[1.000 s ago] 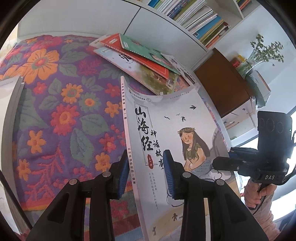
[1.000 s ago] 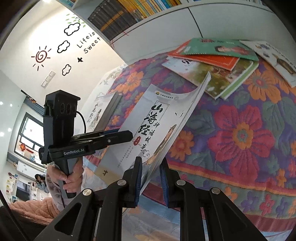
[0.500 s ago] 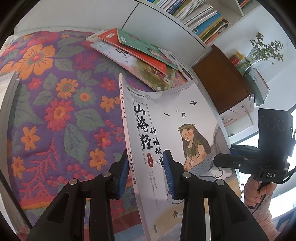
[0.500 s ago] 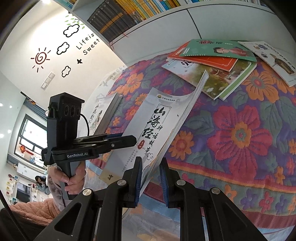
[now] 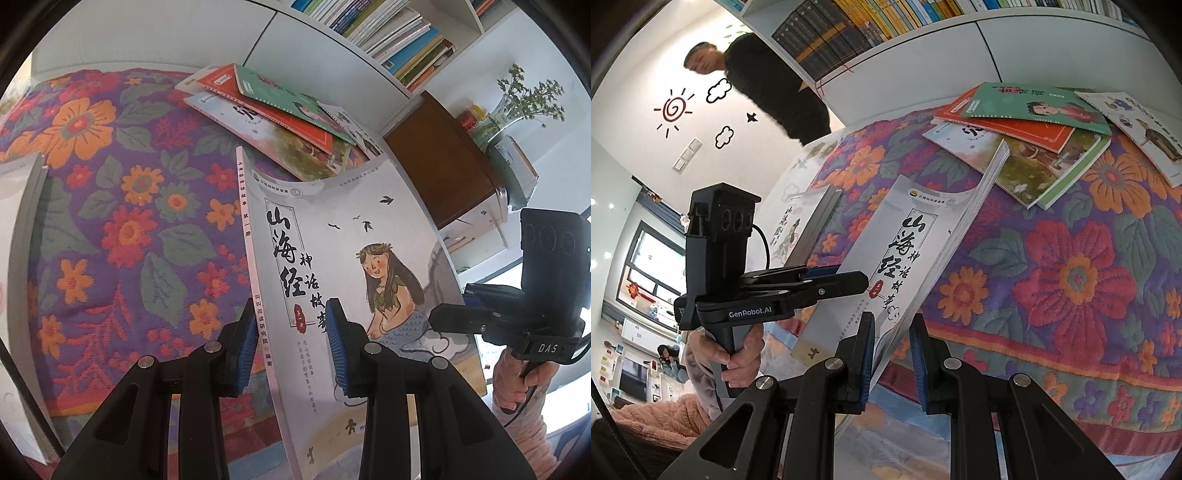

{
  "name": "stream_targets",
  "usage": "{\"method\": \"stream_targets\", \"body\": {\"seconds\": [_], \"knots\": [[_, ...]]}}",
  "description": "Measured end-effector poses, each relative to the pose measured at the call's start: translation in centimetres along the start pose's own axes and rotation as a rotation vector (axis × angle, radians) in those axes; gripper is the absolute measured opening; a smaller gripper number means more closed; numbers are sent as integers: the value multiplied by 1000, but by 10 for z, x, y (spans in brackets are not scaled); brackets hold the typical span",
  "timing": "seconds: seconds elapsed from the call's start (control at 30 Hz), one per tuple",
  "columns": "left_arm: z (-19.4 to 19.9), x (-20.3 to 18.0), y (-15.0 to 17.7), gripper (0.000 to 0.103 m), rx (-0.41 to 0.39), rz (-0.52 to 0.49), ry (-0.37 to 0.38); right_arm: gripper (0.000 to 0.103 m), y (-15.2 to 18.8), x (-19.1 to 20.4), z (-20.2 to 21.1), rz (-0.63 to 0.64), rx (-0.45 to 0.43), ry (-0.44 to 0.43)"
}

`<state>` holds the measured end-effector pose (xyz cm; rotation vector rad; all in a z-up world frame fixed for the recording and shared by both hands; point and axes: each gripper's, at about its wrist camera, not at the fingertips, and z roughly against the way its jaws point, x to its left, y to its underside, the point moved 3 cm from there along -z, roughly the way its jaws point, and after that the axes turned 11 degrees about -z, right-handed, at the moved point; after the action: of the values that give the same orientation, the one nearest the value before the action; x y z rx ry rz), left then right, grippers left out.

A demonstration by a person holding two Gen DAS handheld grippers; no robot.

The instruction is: Organize books

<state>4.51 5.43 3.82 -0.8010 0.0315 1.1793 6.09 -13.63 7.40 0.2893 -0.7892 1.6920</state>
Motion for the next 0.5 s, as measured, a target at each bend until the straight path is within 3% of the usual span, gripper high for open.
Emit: {"method": "stream_targets", "body": {"seconds": [0.5], "knots": [[78, 40, -18, 31, -121, 1, -83, 19, -20, 70, -24, 85, 28, -27]]}}
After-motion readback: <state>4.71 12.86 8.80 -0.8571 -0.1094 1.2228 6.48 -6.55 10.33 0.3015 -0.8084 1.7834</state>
